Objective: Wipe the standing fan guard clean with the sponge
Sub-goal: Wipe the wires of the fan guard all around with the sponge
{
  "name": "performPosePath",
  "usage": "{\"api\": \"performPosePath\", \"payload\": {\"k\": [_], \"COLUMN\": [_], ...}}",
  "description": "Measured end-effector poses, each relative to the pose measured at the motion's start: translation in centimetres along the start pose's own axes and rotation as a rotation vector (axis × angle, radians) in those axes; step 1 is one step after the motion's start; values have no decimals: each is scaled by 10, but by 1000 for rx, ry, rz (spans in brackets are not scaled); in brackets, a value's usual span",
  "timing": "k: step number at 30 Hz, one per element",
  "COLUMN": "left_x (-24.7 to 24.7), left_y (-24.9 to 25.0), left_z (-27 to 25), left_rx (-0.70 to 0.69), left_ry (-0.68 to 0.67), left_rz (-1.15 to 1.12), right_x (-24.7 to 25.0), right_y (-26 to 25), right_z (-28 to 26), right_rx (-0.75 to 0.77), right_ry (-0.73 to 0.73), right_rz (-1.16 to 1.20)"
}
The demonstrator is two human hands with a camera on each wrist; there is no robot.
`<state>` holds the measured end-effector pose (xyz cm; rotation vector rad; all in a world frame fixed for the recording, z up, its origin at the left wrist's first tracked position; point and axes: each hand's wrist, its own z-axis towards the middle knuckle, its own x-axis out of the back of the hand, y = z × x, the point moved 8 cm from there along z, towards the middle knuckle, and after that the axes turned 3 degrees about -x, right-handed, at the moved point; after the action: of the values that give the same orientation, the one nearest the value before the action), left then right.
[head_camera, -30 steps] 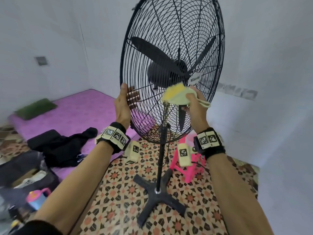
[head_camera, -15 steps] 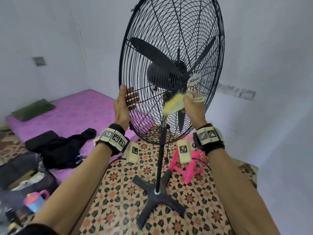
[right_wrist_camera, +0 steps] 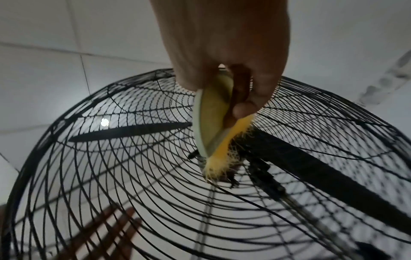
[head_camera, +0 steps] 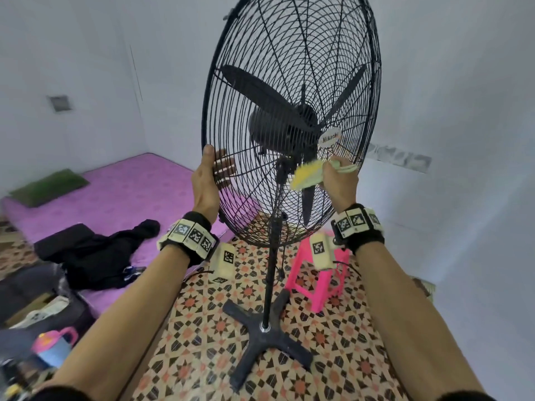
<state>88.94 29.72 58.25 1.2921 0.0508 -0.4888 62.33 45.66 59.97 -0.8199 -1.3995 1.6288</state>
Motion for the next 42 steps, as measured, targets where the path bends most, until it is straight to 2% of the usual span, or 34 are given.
{"api": "performPosePath", "payload": {"k": [2, 5, 7, 12, 16, 21, 23, 25, 27, 30, 37, 39, 42], "left_x": [0, 2, 2, 1, 0, 0, 0, 0, 0, -1, -4, -2, 4], "left_y": [-1, -5, -6, -3, -5, -4, -4, -4, -4, -4, -3, -5, -8], "left_z": [2, 4, 3, 4, 3, 3, 3, 3, 2, 1, 2, 3, 4], "left_rx": [5, 19, 15, 12, 15, 3, 8, 8, -3, -19, -31, -14, -10], "left_ry": [4, -2, -12, -4, -7, -5, 1, -1, -13, -21, -5, -1, -2], "left_rz": [-3, 0, 3, 8, -1, -4, -11, -14, -12, -11, 1, -7, 7], "right_x": [5, -5, -9, -7, -9, -2, -7, -9, -5, 11, 21, 17, 10], "right_y": [3, -8, -6, 0, -9, 5, -6, -10, -4, 7, 12, 0, -8], "right_z": [-2, -3, 0, 4, 9, 6, 9, 14, 22, 32, 45, 48, 55], "right_rx": [19, 94, 84, 57, 19, 63, 118, 79, 11, -28, 61, 109, 63], "right_ry": [-6, -114, -116, -102, -125, -81, -141, -187, -141, 66, 76, 10, -37], "right_rz": [-19, 118, 134, -21, 127, -62, -14, 152, 298, 426, 118, 95, 135]}}
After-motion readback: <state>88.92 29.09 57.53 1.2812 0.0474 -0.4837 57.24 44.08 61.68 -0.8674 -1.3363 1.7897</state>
